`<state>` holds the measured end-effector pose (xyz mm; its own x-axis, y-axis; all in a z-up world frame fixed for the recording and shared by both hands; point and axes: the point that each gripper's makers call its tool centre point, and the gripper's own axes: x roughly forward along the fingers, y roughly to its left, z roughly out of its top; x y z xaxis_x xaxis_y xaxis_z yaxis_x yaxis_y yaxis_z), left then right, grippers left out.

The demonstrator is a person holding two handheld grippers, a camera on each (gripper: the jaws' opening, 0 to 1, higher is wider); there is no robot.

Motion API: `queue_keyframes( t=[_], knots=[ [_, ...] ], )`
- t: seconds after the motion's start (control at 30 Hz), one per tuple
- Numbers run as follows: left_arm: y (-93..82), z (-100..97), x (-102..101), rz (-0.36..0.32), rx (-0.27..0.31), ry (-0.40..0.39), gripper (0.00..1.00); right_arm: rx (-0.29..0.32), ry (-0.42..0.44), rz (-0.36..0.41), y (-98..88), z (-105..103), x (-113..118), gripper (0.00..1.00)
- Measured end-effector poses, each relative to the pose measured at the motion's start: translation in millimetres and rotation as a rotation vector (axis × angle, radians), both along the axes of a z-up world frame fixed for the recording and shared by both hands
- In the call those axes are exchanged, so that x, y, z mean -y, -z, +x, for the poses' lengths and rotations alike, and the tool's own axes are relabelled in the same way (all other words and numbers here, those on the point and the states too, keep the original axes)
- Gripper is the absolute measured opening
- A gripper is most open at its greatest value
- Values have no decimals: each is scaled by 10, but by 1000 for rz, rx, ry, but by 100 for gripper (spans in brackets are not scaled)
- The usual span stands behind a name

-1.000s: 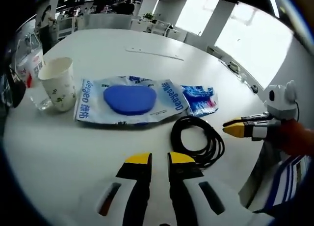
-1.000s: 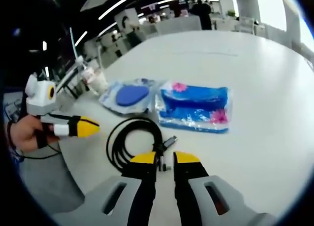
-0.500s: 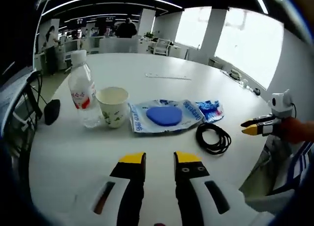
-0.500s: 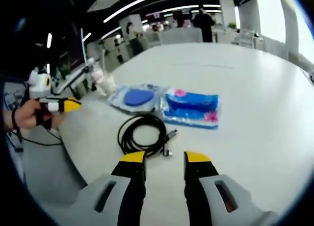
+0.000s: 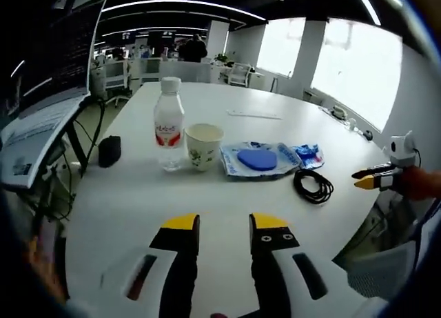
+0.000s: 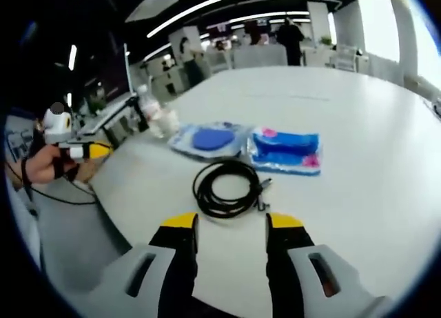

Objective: Arrange the tabletop items into an orderly group along one side of the table until the central work area is clear of visible clutter.

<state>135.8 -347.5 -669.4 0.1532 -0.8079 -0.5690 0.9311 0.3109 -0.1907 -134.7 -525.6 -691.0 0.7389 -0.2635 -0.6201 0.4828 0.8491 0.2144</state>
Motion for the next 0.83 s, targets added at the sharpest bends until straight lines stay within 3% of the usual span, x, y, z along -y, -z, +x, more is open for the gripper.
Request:
queue_keyframes(
  t=[0.27, 0.83],
  knots=[
    [9, -42, -156, -11, -26, -25, 31, -13, -3, 4, 10, 0, -94, 39],
    [-28, -42, -214, -28, -31, -39, 34, -12, 4, 15, 4, -34, -163, 40]
  ],
)
